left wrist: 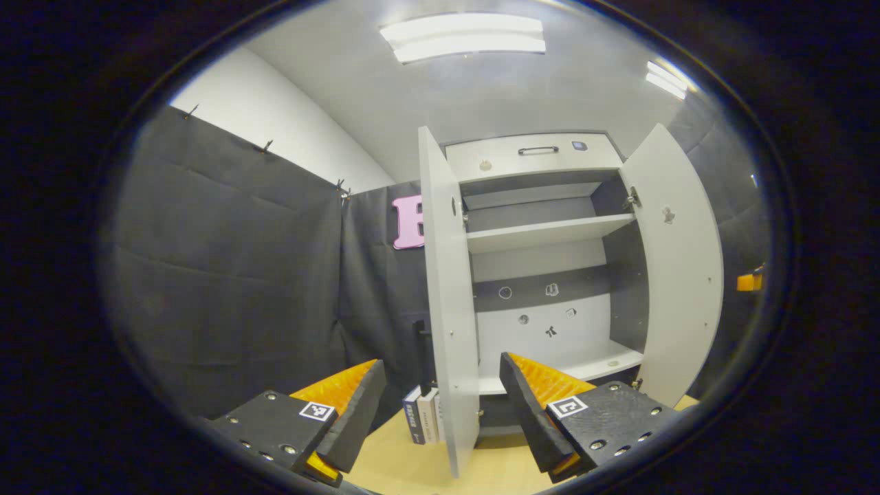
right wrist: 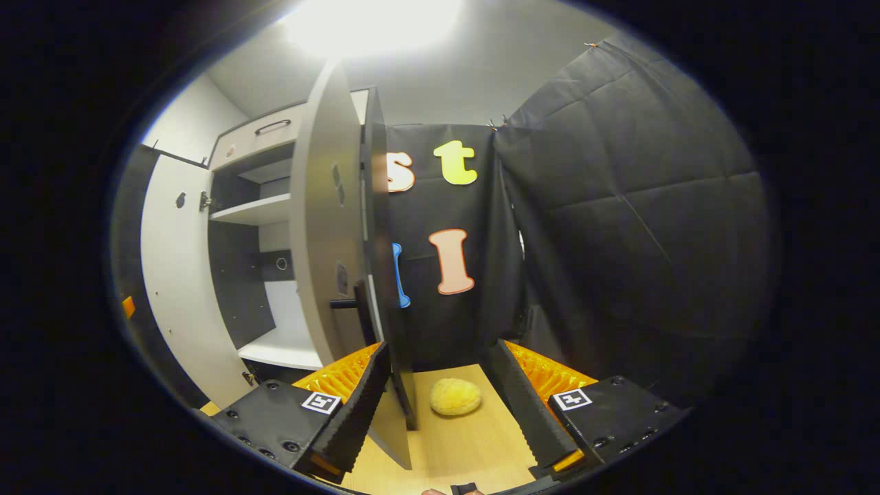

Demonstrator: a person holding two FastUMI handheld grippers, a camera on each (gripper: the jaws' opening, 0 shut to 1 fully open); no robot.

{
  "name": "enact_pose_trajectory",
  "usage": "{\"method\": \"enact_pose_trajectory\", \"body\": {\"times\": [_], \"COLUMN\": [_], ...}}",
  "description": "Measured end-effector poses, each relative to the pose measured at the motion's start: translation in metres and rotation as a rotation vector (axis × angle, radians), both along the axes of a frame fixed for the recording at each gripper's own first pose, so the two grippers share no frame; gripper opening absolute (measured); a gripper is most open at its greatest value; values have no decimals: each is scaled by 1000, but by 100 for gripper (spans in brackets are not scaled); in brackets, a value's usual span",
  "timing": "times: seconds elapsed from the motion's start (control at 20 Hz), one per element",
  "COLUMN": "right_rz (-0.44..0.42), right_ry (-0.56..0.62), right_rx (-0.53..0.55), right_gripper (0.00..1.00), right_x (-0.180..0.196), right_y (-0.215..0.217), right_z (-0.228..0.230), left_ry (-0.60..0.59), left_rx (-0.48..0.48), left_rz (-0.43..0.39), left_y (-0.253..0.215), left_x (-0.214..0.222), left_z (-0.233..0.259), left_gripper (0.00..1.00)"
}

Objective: Open the right door of the double-door shoe cabinet with the right hand, and open the left door with the left hand.

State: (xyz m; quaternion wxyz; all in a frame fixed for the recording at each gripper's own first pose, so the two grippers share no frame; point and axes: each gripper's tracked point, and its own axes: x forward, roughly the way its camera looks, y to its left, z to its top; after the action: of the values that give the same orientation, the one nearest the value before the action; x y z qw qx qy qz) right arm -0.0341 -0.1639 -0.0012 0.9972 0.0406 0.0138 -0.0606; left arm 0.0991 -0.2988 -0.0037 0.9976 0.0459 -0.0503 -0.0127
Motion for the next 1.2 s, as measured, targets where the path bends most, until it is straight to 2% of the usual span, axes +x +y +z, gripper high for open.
{"method": "enact_pose_trajectory", "body": {"times": [0.2, 0.35, 0.55, 0.95, 1.2], "right_rz": [90, 120, 90, -8, -49], "right_ry": [12, 29, 20, -96, -53], "right_rx": [-5, -18, -22, -15, 27], "right_gripper": [96, 96, 96, 96, 96], "right_x": [-11, -19, -20, -11, -10], "right_y": [34, 52, 67, 92, 118], "right_z": [-18, -33, -34, -2, -28], "left_ry": [61, 80, 78, 36, 80], "left_rx": [-44, -54, -113, -172, -168], "left_rz": [-1, -5, -65, -102, -115], "left_y": [-15, -18, -15, 8, 18], "left_x": [-13, -19, -3, 29, 46], "left_z": [-24, -33, -32, -37, -67], "left_gripper": [96, 98, 98, 98, 96]}}
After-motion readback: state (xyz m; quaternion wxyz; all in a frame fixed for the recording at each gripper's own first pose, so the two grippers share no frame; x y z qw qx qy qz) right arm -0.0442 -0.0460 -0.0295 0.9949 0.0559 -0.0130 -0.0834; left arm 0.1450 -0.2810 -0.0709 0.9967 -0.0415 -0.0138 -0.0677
